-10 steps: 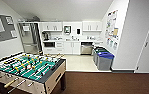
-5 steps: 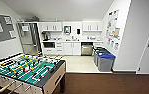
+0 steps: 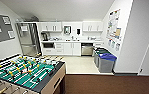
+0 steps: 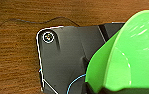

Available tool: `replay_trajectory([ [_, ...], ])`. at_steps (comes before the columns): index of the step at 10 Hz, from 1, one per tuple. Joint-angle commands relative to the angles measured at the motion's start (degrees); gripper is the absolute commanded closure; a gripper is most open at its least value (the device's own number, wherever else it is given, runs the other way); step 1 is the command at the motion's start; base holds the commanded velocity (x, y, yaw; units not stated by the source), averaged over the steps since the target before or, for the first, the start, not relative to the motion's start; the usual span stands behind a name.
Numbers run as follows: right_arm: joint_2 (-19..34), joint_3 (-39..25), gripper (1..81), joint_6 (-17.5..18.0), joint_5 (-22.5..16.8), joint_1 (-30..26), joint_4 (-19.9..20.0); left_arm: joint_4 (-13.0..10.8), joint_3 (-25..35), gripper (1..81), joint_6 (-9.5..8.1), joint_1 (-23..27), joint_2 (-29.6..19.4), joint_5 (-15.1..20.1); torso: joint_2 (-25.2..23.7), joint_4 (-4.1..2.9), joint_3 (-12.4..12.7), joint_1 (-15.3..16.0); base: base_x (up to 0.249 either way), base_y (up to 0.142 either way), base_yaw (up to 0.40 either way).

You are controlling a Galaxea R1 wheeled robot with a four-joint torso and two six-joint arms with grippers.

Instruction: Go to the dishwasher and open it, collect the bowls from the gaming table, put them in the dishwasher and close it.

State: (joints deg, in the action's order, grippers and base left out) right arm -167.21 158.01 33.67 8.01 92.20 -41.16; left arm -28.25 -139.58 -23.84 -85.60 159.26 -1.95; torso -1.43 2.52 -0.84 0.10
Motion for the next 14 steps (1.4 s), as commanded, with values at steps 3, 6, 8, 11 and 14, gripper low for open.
replay_trajectory([
  [3,0.7,0.5,81.1,-0.1,-2.0,-2.5,-0.4,-0.1,0.3,81.1,0.2,3.0,-1.1,2.0,0.0,0.0,0.0,0.0,0.133,0.0,0.0],
  [6,0.7,0.5,81.1,-0.1,-2.1,-2.5,-0.4,-0.1,0.3,81.1,0.11,3.0,-1.0,2.0,0.0,0.0,0.0,0.0,0.133,-0.022,0.0],
  [8,0.7,0.5,81.1,-0.2,-2.1,-2.5,-0.4,-0.1,0.3,81.1,0.11,3.0,-1.1,2.0,0.0,0.0,0.0,0.0,0.133,-0.074,0.0],
  [11,0.7,0.5,81.1,-0.2,-2.1,-2.5,-0.4,-0.1,0.3,81.1,0.2,3.0,-1.0,2.0,0.0,0.0,0.0,0.0,0.133,-0.076,0.0],
  [14,0.7,0.5,81.1,-0.1,-2.1,-2.6,-0.4,-0.1,0.3,81.1,0.11,3.0,-1.1,2.0,0.0,0.0,0.0,0.0,0.133,-0.045,0.0],
])
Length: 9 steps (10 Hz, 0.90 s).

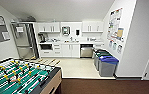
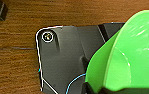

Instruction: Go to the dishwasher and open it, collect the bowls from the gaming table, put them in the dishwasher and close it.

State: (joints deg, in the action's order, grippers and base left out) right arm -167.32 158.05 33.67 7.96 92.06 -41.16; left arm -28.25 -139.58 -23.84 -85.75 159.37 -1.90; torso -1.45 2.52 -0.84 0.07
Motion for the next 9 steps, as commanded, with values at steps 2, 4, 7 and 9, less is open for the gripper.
replay_trajectory([
  [2,0.8,0.5,81.1,-0.2,-2.1,-2.4,-0.4,-0.1,0.3,81.1,0.11,3.2,-1.2,2.0,0.0,0.0,0.0,0.0,0.133,0.0,0.0],
  [4,0.8,0.5,81.1,-0.2,-2.1,-2.4,-0.4,-0.1,0.3,81.1,0.2,3.2,-1.2,2.0,0.0,0.0,0.0,0.0,0.133,0.0,0.0],
  [7,0.8,0.5,81.1,-0.2,-2.1,-2.4,-0.4,-0.1,0.3,81.1,0.2,3.2,-1.2,2.0,0.0,0.0,0.0,0.0,0.133,0.0,0.0],
  [9,0.8,0.5,81.1,-0.1,-2.1,-2.4,-0.4,-0.1,0.3,81.1,0.2,3.2,-1.2,2.0,0.0,0.0,0.0,0.0,0.133,0.0,0.0],
])
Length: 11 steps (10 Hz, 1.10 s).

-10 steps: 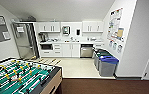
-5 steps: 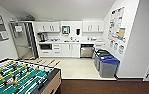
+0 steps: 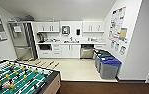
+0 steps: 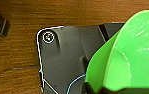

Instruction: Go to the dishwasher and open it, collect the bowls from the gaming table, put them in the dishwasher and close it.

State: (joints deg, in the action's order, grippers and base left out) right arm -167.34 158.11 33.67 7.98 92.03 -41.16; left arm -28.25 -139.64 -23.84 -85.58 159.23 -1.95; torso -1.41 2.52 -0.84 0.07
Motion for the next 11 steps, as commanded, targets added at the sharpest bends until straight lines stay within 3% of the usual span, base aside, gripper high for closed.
replay_trajectory([
  [1,0.8,0.4,81.1,-0.1,-2.1,-2.4,-0.4,-0.1,0.3,81.1,0.2,3.0,-1.0,2.0,0.0,0.0,0.0,0.0,0.133,0.0,0.0],
  [11,0.6,0.4,81.1,-0.2,-2.2,-2.6,-0.4,-0.1,0.3,81.1,0.2,3.0,-1.1,2.0,0.0,0.0,0.0,0.0,0.133,0.0,0.0],
])
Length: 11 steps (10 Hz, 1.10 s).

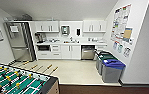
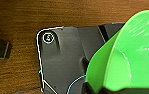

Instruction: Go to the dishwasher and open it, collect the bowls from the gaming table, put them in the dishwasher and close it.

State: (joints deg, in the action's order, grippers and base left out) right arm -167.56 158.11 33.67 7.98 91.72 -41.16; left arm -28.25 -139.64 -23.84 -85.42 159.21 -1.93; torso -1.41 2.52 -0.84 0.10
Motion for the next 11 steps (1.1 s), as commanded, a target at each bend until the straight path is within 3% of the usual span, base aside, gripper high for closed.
replay_trajectory([
  [1,0.8,0.4,81.1,-0.2,-2.2,-2.3,-0.4,-0.1,0.3,81.1,0.11,2.8,-1.1,2.0,0.0,0.0,0.0,0.0,0.133,0.0,0.0],
  [11,0.8,0.4,81.1,-0.2,-2.1,-2.3,-0.4,-0.1,0.3,81.1,0.11,2.8,-1.0,2.0,0.0,0.0,0.0,-0.1,0.133,-0.008,0.0],
])
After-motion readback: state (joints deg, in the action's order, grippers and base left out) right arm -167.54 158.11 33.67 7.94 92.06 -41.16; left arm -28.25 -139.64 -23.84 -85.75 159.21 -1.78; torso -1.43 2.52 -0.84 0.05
